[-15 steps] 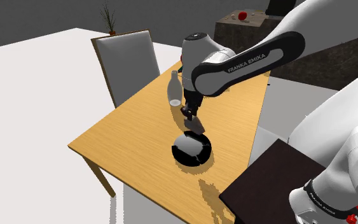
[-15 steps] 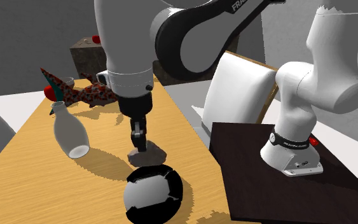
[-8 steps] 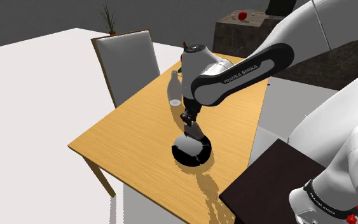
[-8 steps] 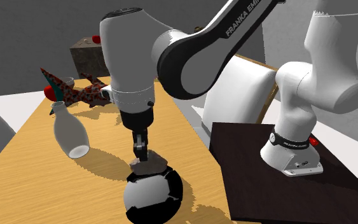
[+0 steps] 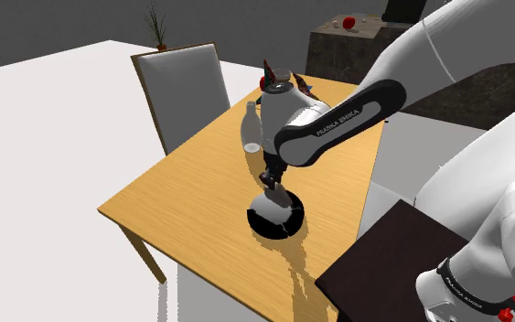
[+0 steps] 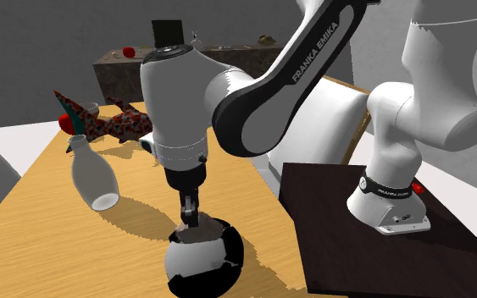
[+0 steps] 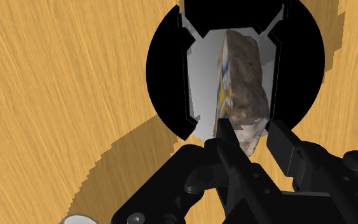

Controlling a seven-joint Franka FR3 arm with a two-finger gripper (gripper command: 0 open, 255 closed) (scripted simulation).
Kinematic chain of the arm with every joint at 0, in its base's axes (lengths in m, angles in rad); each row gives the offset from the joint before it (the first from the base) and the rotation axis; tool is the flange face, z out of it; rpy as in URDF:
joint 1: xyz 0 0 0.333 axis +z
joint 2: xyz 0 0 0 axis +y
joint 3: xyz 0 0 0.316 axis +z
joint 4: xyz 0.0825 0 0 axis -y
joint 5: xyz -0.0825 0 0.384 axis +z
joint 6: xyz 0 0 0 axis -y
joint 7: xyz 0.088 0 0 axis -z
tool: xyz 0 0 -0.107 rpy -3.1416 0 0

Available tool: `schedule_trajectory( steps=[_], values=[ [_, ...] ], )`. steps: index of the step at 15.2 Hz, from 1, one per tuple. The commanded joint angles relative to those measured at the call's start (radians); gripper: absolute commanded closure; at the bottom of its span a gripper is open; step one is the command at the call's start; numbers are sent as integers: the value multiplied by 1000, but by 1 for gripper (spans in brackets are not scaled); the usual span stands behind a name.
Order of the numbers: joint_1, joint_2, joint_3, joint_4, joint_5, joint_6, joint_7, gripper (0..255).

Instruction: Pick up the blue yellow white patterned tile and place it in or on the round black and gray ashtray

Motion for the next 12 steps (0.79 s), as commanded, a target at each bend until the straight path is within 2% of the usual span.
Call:
schedule_trajectory(
  steps=[1, 3, 11, 12],
  values=[
    [1, 18, -1, -12, -5, 30, 5, 255],
    [2, 46, -3, -18, -12, 65, 12, 255],
    [2, 46, -3, -18, -12, 65, 12, 255],
    [2, 46, -3, -18, -12, 65, 12, 0]
  ],
)
